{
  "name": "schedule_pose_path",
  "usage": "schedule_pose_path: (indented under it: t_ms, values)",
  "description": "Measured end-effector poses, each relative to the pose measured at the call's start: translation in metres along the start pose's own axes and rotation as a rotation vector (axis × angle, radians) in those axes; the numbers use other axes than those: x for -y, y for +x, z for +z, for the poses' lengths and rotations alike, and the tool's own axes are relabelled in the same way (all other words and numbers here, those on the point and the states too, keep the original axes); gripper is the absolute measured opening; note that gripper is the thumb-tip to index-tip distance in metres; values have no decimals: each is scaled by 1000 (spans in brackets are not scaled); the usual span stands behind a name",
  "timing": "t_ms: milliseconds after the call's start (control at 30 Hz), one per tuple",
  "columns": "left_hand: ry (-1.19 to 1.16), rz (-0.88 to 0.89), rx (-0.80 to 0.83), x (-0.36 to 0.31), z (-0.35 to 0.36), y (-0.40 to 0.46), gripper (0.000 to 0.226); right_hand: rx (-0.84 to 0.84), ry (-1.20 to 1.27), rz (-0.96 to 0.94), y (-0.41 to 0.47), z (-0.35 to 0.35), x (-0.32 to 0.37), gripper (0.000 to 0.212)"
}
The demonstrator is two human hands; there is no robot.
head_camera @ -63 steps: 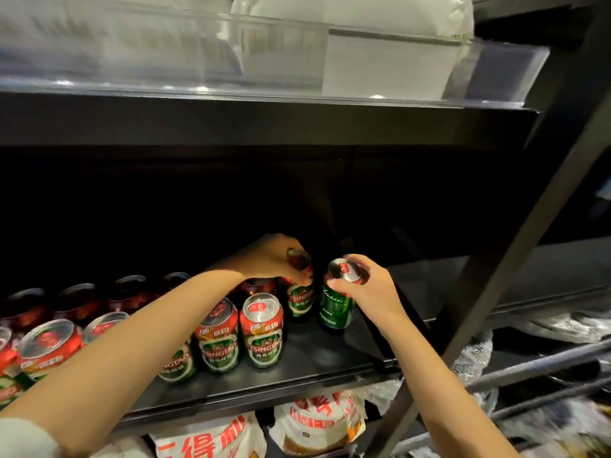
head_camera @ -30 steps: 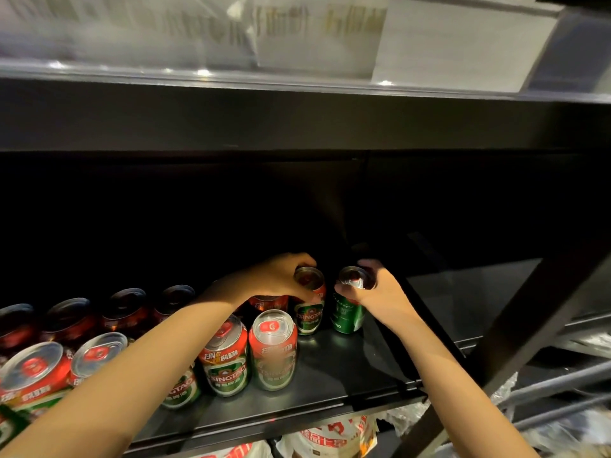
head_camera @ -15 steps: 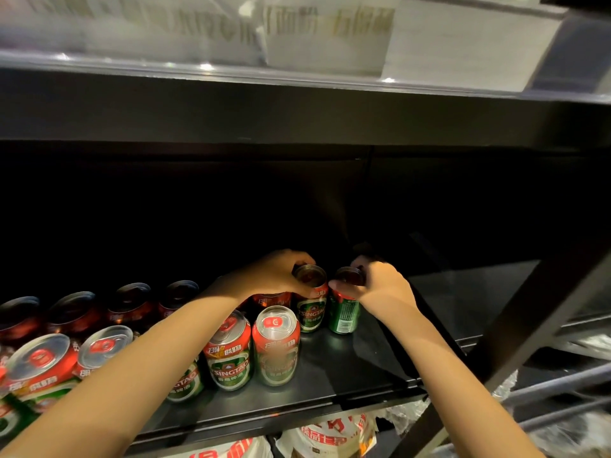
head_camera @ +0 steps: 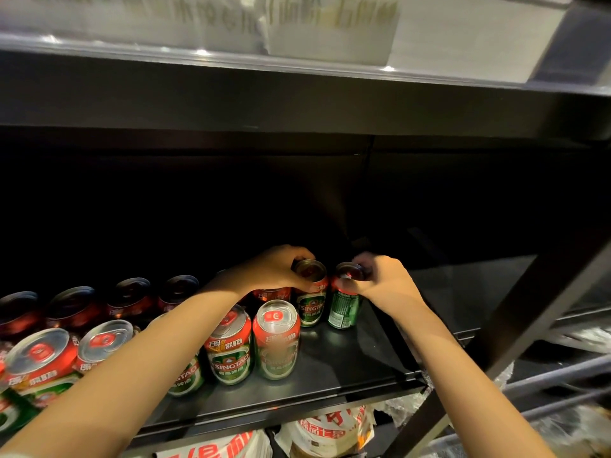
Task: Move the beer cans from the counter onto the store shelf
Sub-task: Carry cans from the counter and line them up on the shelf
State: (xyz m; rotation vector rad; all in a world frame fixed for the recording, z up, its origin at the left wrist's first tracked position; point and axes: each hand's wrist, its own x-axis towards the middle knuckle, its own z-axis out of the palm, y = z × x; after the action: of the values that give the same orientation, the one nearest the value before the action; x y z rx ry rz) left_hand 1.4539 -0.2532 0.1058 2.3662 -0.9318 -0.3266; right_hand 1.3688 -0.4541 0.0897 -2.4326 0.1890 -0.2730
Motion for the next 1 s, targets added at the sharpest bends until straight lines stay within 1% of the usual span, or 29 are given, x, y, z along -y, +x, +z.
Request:
schedule_pose_path:
  t_ms: [100, 133, 167, 233, 267, 333, 433, 467, 533, 667, 733, 767, 800, 867, 900, 967, 1000]
  values:
    - [1, -6, -1, 0, 0, 0, 57, -31, -177, 88, 1, 3, 6, 49]
    - [-1, -5, -2, 0, 0, -1, 57, -30, -199, 93, 1, 4, 7, 51]
    - [-4, -5, -3, -1, 0, -1, 57, -5, -141, 87, 1, 6, 6, 54]
    - [-9, -9, -6, -1, 0, -1, 58, 116, 124, 87, -1, 5, 7, 66]
    - [-13, -14, -3, -1, 0, -1, 58, 175, 203, 85, -4, 4, 7, 69]
    - [-22, -23, 3, 0, 0, -1, 58, 209, 198, 46, -7, 2, 8, 63]
    - [-15, -7, -3, -1, 0, -2, 57, 141, 206, 0, -6, -1, 7, 34]
    - [-10, -2, -4, -1, 0, -2, 56, 120, 208, 6, -5, -2, 7, 31]
    - [1, 0, -7, -2, 0, -3, 56, 75, 144, 33, -3, 0, 7, 35]
    - [25, 10, -8, -2, -1, -4, 56, -15, -198, 138, 2, 7, 16, 53]
    - [24, 17, -3, -3, -1, -5, 56, -35, -275, 164, 4, 12, 15, 61]
    - [24, 18, 0, -3, -2, -4, 56, -35, -229, 151, 4, 14, 13, 64]
    - [25, 14, 2, -2, -2, -4, 57, -21, -115, 131, 4, 15, 10, 66]
    - [25, 6, 2, -2, -1, -4, 57, 60, 173, 118, 3, 13, 4, 74]
    - [21, 4, 2, -2, -1, -4, 56, 112, 243, 114, 2, 11, 1, 76]
    - [15, 3, 2, -1, 0, -4, 56, 163, 227, 79, 1, 9, -3, 71]
    - [16, 5, 3, -1, -1, -4, 56, 148, 217, 56, 1, 8, -5, 67]
